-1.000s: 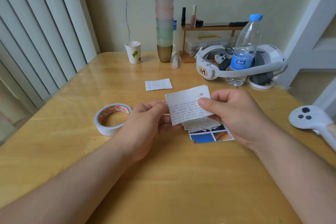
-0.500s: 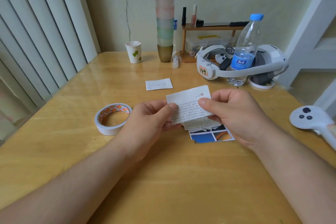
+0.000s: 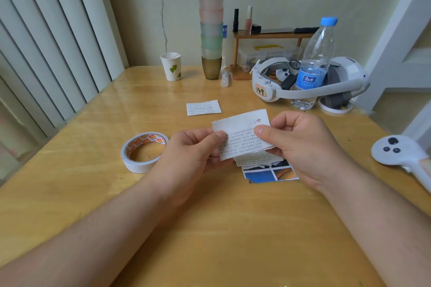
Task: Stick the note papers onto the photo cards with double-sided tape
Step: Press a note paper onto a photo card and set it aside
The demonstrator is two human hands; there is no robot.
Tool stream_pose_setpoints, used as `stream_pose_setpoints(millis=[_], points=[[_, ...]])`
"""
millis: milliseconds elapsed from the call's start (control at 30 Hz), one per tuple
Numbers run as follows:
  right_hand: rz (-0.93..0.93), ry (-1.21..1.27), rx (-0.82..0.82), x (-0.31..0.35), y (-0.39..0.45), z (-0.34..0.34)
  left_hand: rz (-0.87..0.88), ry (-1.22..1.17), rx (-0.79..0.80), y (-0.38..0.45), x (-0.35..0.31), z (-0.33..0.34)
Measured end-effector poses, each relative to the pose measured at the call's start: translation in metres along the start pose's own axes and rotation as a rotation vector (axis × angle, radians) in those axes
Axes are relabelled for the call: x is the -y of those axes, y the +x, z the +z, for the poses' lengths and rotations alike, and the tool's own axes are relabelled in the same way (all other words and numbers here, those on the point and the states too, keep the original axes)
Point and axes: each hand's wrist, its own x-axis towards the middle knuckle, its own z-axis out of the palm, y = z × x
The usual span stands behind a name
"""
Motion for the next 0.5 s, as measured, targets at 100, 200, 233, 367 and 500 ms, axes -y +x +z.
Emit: stream_pose_setpoints(millis=[100, 200, 233, 367, 500], points=[[0.015, 0.023, -0.011, -0.001, 0.0002, -0.0004, -0.008, 0.003, 0.006, 0.0002, 0.0003, -0.0001], [0.023, 0.045, -0.024, -0.0007, -0.0004, -0.0007, -0.006, 0.008, 0.003, 0.0, -0.0002, -0.0001], [0.02, 0.05, -0.029, -0.0006, -0.0005, -0.0005, -0.003, 0.008, 0.0, 0.0001, 0.0002, -0.0005], [0.002, 0.023, -0.031, -0.0009, 0.0002, 0.0004, 0.012, 0.045, -0.02, 0.0026, 0.0043, -0.0024], [0.071, 0.123, 0.063, 0.0023, -0.0024, 0.0012, 0.04, 0.077, -0.008, 0.0034, 0.0084, -0.0017]])
